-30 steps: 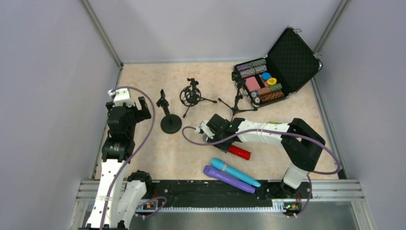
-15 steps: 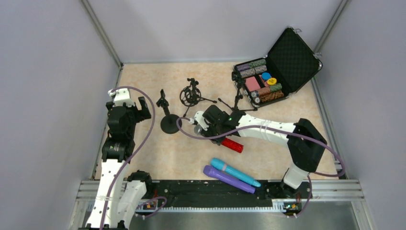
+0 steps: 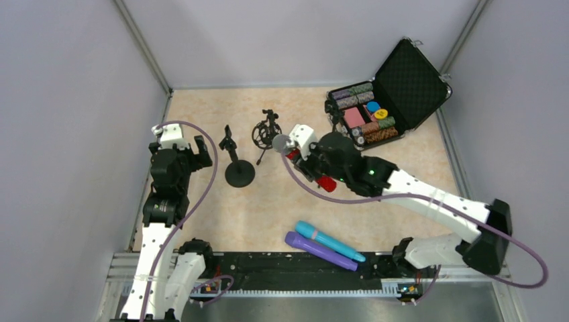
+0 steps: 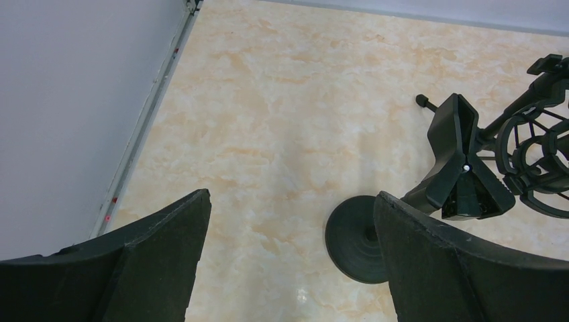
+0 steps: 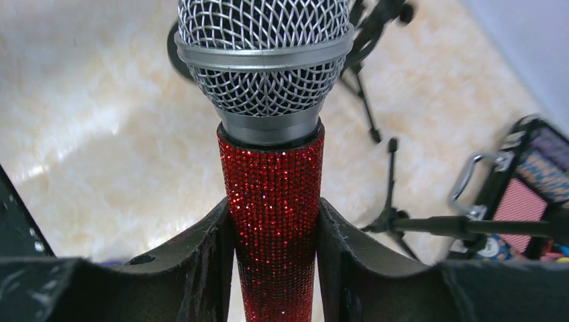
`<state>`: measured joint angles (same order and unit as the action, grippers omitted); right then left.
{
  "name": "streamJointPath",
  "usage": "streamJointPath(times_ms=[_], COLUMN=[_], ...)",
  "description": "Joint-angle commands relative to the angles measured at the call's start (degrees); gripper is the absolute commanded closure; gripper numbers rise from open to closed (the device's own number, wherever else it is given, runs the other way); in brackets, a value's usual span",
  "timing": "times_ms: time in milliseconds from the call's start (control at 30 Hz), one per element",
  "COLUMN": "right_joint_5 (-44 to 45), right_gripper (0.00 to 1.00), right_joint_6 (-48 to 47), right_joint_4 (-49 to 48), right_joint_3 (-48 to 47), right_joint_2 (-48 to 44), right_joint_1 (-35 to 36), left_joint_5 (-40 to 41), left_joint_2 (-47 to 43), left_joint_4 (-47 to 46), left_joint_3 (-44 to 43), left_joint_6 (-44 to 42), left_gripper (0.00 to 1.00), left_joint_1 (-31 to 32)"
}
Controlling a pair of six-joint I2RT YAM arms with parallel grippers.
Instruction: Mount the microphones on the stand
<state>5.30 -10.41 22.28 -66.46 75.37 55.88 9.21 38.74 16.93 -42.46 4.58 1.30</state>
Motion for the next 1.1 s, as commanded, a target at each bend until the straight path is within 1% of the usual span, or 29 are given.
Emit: streamJointPath(times_ms=[0,100,200,233,300,400,533,667,933,1067], right_joint_5=[4.39,6.36,10.73,11.96,13.79,15.90,16.01,15.75,14.23,12.80], right_gripper=[1.00,1.00,1.00,1.00,1.00,1.00,1.00,1.00,1.00,1.00], right_joint_6=[0.28,-0.01,1.71,2.27,3.11,4.66,6.41,8.32,13.72,15.48], right_joint_4=[-16.16,-28.02,-39.23,-42.55,-46.04,-45.74,-44.91,-44.73,-36.69,-33.28], right_joint_3=[6.62,14.54,23.14,25.14,27.55,28.06,27.96,27.93,23.14,21.21], right_joint_2=[-10.63,-18.04,-24.81,-27.37,-30.00,-31.82,-32.55,-32.49,-29.71,-28.65], right_joint_1=[0.71,0.72,0.71,0.71,0.71,0.63,0.60,0.61,0.58,0.59], left_joint_5=[-1.17,-2.10,-3.21,-3.66,-4.61,-6.36,-8.79,-13.93,-22.77,-26.60], left_joint_2=[-0.83,-0.73,-0.73,-0.69,-0.70,-0.77,-1.02,-0.42,5.24,9.82], left_joint_4=[-2.67,-2.68,-2.86,-2.84,-2.64,-2.02,-1.49,-1.08,-0.54,-0.53], left_joint_3=[-0.06,-0.56,-1.11,-1.40,-2.03,-3.53,-6.03,-9.06,-16.16,-19.67], left_joint_6=[0.71,1.50,2.63,2.96,3.84,4.75,5.81,6.68,10.00,12.92], left_gripper=[0.05,0.05,0.05,0.05,0.05,0.05,0.05,0.05,0.05,0.05], left_joint_1=[0.27,0.24,0.24,0.24,0.21,0.25,0.19,0.22,0.24,0.25])
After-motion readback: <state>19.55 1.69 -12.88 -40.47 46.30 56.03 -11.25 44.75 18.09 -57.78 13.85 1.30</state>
